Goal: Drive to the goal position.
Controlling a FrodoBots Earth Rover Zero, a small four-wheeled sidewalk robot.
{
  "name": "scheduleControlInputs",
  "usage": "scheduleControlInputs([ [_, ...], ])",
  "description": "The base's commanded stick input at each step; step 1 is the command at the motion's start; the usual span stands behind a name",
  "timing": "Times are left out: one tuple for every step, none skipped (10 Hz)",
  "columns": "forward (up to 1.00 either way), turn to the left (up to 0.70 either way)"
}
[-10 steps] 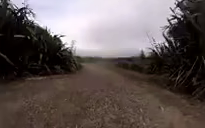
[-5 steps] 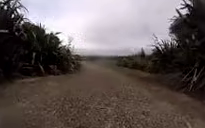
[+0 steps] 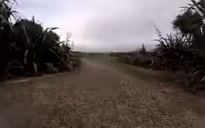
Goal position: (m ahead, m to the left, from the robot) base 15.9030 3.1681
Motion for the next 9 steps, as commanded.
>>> scheduleControlInputs([
  [0.85,0.0],
  [0.85,0.0],
  [0.85,0.0],
  [0.85,0.0],
  [0.85,0.0],
  [0.85,-0.15],
  [0.85,-0.31],
  [0.85,-0.32],
  [0.85,-0.29],
])
